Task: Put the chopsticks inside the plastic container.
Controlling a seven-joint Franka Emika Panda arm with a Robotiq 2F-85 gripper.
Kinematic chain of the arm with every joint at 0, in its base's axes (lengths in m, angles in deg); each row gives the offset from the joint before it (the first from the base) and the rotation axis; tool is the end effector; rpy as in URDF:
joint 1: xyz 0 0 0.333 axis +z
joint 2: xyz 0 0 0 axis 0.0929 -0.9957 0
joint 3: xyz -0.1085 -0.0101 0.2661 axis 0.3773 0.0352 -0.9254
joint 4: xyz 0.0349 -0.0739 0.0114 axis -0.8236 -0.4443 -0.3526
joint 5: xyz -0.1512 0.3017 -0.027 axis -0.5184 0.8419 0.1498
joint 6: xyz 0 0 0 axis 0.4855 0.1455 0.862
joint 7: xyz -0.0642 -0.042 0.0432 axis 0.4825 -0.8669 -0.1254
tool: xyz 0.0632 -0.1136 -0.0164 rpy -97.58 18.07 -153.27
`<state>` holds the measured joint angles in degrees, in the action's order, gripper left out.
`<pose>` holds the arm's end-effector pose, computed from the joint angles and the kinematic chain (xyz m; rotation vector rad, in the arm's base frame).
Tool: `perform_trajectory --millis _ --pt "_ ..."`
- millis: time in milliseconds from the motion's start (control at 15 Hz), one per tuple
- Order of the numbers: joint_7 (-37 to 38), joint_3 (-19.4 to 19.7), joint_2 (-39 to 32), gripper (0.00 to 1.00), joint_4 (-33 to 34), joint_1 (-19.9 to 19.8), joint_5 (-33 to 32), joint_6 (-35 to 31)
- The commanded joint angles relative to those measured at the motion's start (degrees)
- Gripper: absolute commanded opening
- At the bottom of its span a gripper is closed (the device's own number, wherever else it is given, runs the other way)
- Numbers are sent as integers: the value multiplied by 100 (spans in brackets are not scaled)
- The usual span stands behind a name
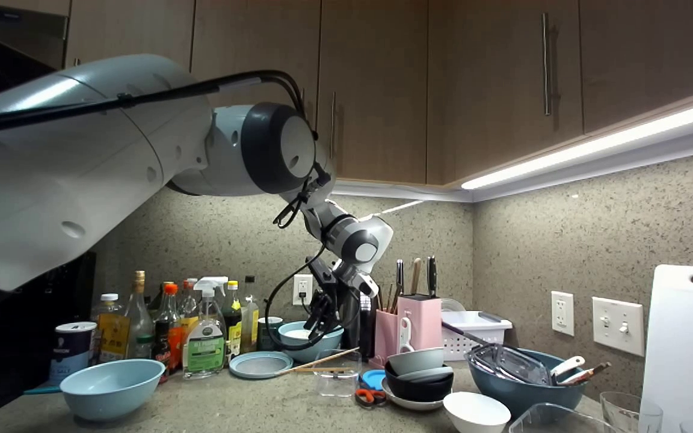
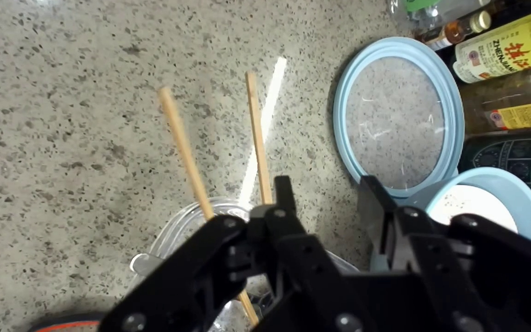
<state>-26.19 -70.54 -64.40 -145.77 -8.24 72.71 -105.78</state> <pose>0.6651 0.0364 0.2977 -2.4757 0.8000 0.2892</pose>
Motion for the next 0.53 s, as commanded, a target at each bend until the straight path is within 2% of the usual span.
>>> perform_trajectory --millis 0,267,333,467 --pt "-130 -41 56 72 -64 -39 -24 -115" --pt "-21 -52 84 98 -108 -34 65 -254" --pt "15 -39 -4 81 15 -28 -22 -94" --pt "16 -42 -4 93 15 -28 -21 -144"
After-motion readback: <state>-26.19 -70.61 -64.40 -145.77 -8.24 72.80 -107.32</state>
